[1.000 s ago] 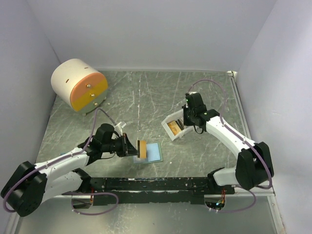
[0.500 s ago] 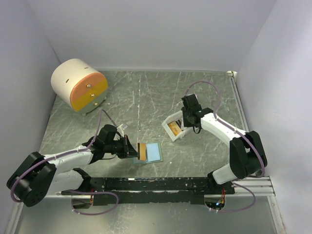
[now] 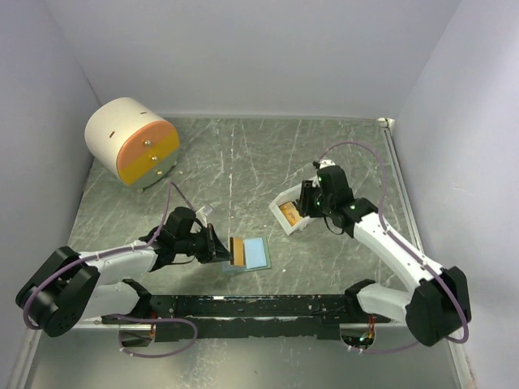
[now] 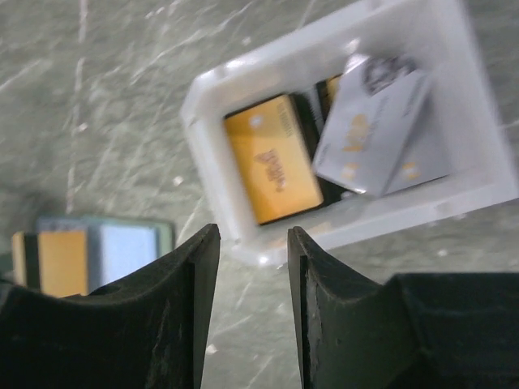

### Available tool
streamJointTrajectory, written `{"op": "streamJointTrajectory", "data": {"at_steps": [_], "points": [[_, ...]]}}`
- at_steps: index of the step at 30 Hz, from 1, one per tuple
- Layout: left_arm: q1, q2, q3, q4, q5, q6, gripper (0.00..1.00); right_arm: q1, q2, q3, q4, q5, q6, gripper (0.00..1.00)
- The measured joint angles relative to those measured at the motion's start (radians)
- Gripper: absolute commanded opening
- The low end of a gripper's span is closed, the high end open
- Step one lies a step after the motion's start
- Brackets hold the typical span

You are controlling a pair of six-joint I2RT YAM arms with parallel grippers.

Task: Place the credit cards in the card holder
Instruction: Insert the credit card into the card holder.

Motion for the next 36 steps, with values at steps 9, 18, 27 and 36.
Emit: {"op": "streamJointTrajectory", "data": {"at_steps": [9,18,27,36], "points": [[0.000,0.026,-0.010,0.037,0.000,-0.046,0.07,0.217,-0.169,-0.203,0.143,-0.075,0.226,0.40],[0.000,0.057,-0.039,0.084,0.003,-0.073,0.07,0.443,-0.019,-0.246,0.245,0.005,0.358,0.40],[0.000,0.070,-0.061,0.151,0.031,-0.100,0.07,0.518,0.091,-0.257,0.296,0.083,0.399,0.34],[0.000,0.026,-0.061,0.158,0.040,-0.107,0.07,0.541,0.153,-0.290,0.329,0.114,0.417,0.32]]}}
